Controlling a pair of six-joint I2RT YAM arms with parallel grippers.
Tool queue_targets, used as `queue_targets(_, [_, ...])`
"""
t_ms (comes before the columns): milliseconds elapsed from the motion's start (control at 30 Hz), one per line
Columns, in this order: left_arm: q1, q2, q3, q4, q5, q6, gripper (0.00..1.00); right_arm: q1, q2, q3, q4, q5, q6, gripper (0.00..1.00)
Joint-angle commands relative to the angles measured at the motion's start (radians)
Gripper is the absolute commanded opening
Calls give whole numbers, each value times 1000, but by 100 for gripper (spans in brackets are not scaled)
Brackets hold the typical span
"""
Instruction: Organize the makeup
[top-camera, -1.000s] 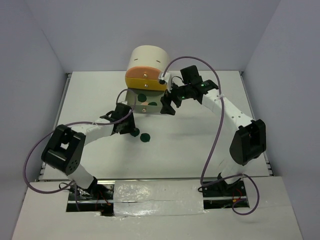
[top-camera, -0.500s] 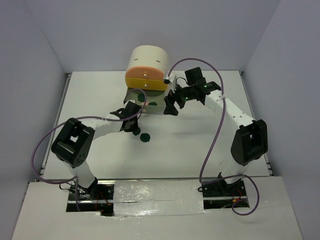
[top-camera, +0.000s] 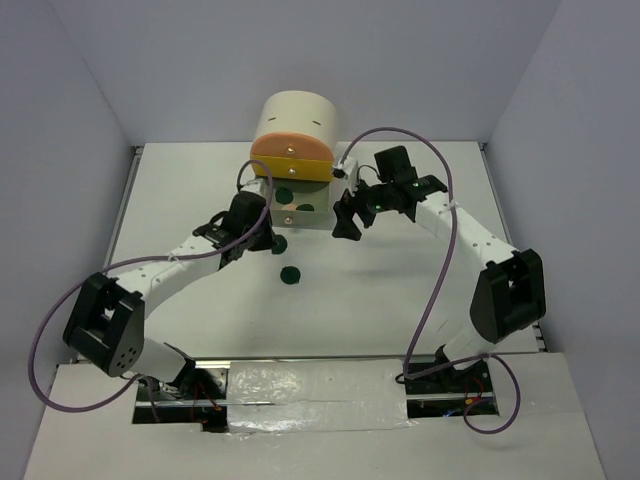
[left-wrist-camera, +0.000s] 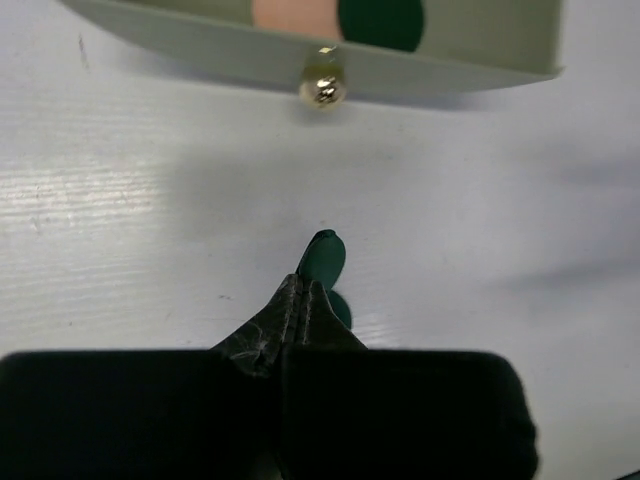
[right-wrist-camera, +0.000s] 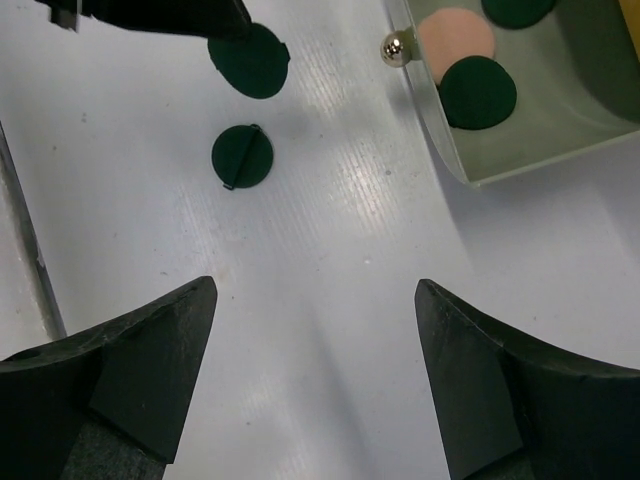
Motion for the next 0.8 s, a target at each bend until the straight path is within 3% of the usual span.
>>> queue_targets(0, [9, -50, 50, 69, 50, 10, 0, -7, -49, -29, 52, 15, 23, 87])
queue_targets(267, [91, -33, 141, 164, 130, 4, 0, -6, -78, -113, 82, 14, 46, 81])
queue_targets(533, [179, 97, 226, 281, 167, -39, 0, 42, -87, -178, 117, 13, 77, 79])
queue_targets(767, [197, 215, 320, 244, 157, -56, 0, 98, -51, -163, 118, 64, 92, 80])
